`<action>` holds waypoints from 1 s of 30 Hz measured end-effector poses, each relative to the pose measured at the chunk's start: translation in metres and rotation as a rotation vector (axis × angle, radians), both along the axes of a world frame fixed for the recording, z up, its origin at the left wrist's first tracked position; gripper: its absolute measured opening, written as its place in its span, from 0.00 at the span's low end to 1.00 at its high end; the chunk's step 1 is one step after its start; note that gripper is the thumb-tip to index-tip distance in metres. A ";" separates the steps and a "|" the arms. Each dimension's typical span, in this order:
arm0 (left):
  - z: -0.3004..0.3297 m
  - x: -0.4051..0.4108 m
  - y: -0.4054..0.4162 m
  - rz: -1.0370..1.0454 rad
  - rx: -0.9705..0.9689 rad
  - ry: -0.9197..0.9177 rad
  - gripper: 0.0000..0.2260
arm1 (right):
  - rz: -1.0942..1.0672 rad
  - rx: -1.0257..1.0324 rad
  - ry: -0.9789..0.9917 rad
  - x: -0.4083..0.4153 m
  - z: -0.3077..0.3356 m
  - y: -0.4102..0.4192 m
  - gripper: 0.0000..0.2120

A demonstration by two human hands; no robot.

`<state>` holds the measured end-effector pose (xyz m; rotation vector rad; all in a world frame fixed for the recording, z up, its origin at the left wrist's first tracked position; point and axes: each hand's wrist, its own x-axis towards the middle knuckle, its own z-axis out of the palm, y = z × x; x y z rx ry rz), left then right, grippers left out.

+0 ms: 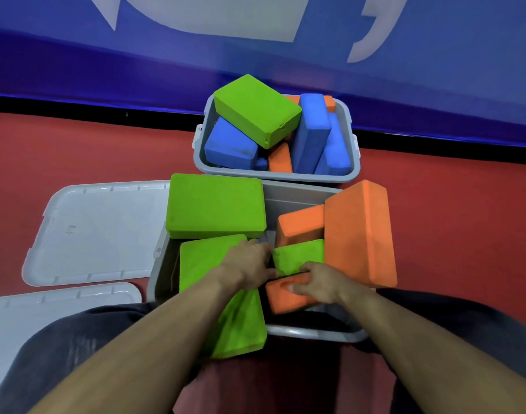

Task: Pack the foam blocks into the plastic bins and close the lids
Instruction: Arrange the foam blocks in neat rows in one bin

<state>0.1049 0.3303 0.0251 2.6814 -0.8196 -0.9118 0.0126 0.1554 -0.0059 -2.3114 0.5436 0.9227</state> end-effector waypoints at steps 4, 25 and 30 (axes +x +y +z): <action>-0.010 -0.007 0.001 -0.125 0.192 -0.067 0.37 | -0.014 -0.071 -0.013 -0.004 -0.013 -0.006 0.39; 0.010 0.005 -0.005 0.070 0.006 -0.023 0.45 | -0.551 -0.434 -0.168 0.018 0.052 -0.074 0.57; 0.013 -0.001 -0.019 0.238 -0.229 0.057 0.48 | -0.558 -0.308 -0.536 0.028 0.066 -0.048 0.52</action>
